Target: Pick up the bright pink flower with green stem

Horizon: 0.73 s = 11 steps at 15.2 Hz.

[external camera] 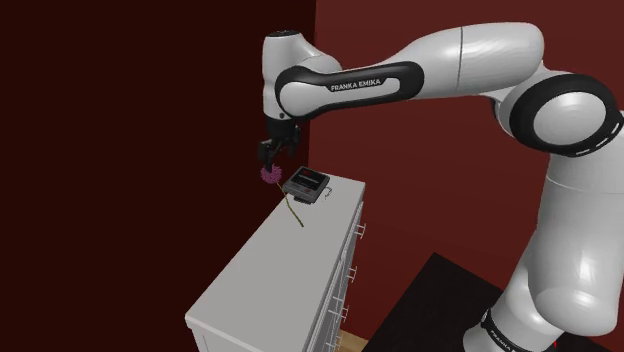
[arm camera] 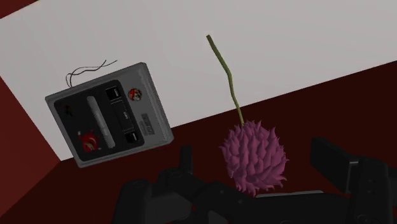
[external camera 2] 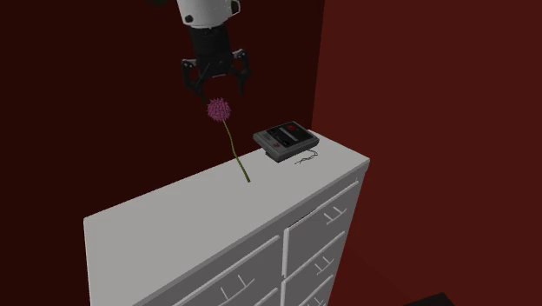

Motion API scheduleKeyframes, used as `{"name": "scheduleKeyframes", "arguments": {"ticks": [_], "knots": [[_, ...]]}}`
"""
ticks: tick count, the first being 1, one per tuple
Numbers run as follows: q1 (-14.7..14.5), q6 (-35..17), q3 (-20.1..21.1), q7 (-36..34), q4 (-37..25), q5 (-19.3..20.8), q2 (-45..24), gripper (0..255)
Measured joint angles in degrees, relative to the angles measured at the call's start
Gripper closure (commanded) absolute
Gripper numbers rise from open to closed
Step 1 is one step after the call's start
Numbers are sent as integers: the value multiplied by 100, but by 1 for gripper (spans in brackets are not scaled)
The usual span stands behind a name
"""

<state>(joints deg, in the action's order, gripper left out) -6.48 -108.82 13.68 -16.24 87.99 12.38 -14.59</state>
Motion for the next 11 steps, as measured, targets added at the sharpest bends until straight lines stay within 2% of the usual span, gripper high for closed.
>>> {"name": "scheduleKeyframes", "arguments": {"ticks": [2,9,10,11], "knots": [[-69,30,11,-38,-243,81,-246,0],[-75,-408,-8,-127,58,157,-402,0],[-74,-436,-8,-135,95,158,-393,255],[-74,-450,-7,-138,108,159,-386,255]]}}
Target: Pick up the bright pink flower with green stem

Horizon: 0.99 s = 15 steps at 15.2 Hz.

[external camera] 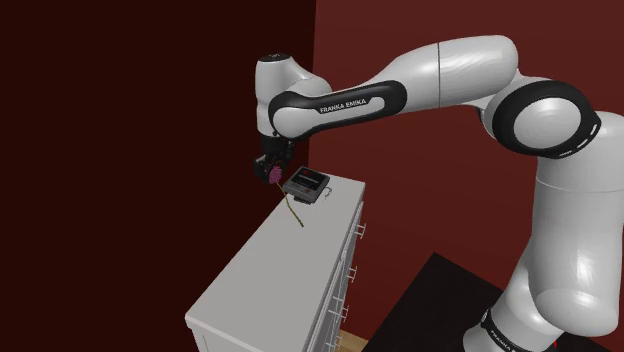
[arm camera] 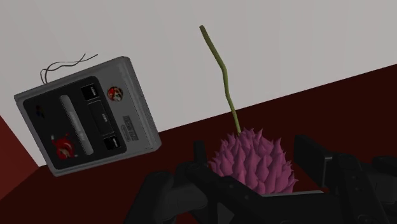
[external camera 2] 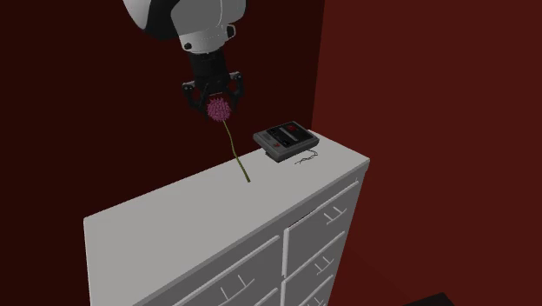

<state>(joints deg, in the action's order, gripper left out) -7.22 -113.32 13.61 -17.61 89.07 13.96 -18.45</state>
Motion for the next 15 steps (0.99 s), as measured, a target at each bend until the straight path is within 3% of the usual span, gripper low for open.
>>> {"name": "scheduleKeyframes", "arguments": {"ticks": [9,15], "knots": [[0,-17,1,0,9,2,2,255],[-25,368,23,61,-336,-36,7,255]]}}
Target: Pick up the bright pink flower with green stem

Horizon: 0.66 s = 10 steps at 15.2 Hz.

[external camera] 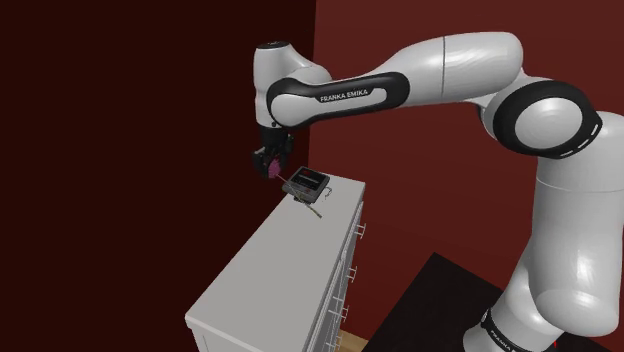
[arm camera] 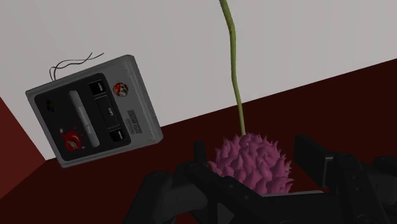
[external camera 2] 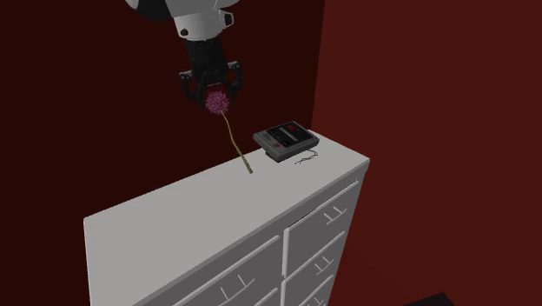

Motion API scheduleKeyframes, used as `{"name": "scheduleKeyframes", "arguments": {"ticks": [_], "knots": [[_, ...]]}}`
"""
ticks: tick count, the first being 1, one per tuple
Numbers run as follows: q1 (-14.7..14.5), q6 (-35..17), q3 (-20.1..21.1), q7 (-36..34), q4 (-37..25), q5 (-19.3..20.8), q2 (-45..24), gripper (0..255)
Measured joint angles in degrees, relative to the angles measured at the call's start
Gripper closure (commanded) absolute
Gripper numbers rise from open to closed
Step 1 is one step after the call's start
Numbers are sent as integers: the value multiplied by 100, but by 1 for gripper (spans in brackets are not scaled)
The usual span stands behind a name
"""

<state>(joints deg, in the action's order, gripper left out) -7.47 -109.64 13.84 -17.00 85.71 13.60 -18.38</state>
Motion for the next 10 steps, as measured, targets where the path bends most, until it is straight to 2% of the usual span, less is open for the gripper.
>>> {"name": "scheduleKeyframes", "arguments": {"ticks": [10], "knots": [[-40,738,16,116,-776,-28,-24,255]]}}
